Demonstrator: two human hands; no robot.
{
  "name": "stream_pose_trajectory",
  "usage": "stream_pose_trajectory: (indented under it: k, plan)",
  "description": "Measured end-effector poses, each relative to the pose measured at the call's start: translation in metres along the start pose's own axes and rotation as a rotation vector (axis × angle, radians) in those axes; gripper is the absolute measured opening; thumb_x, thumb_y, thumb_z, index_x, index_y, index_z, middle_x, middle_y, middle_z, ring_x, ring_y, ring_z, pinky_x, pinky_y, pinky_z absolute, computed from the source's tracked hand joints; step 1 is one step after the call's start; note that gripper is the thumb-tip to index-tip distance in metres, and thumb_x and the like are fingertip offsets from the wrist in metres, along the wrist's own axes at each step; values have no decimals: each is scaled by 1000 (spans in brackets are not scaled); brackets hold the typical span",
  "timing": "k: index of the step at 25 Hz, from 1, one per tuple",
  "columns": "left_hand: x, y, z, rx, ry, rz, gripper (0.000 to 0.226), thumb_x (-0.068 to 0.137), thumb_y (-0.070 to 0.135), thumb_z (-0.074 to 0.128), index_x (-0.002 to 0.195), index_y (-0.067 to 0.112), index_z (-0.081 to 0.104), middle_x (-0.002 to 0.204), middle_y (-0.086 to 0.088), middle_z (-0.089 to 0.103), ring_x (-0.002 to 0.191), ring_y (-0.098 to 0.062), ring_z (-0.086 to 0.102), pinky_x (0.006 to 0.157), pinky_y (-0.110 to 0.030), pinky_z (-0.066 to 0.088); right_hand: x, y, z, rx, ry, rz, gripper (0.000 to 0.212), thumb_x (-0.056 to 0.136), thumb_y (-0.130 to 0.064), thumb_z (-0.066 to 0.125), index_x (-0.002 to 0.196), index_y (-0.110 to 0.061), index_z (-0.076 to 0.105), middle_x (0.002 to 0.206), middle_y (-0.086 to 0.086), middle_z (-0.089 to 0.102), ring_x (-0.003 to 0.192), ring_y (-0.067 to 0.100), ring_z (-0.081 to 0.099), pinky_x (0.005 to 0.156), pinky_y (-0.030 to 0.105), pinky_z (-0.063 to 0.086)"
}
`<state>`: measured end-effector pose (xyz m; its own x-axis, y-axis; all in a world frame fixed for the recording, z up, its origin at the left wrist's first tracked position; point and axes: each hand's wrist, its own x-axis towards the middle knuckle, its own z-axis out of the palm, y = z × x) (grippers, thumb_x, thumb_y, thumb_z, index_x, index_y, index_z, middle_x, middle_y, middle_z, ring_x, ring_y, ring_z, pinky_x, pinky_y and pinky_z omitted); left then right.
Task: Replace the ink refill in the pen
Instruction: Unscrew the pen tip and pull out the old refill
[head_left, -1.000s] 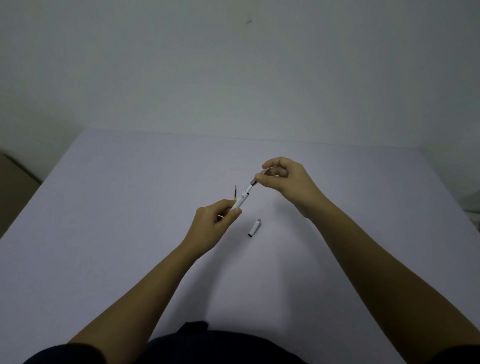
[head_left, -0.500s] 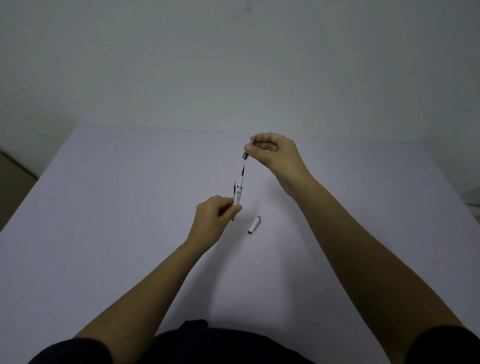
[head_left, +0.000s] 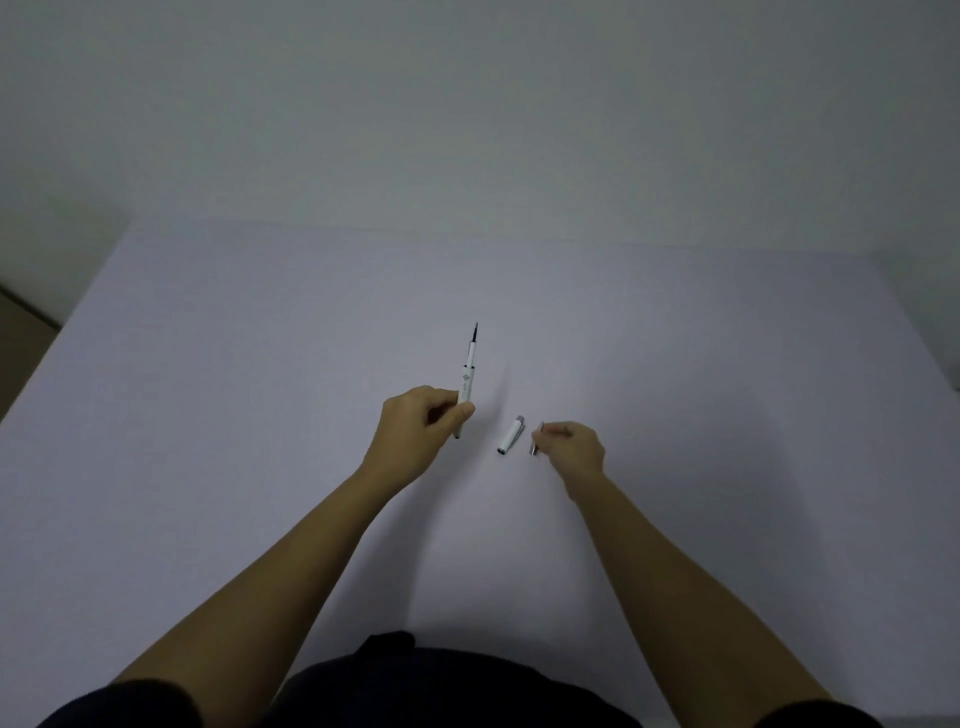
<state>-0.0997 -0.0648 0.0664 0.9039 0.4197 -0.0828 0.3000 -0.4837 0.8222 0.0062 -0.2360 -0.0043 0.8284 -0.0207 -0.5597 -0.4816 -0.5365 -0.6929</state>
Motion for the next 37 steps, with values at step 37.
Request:
stream_pose_trajectory:
  k: [37]
  plan:
    - [11, -7, 6, 125, 13, 19, 34, 87, 23, 61, 58, 5, 60, 46, 9, 48, 43, -6, 43, 52, -4, 37, 1, -139, 20, 254, -442, -406, 6, 87, -17, 61, 84, -19, 64, 87, -1, 70, 73, 2, 67, 66, 13, 52]
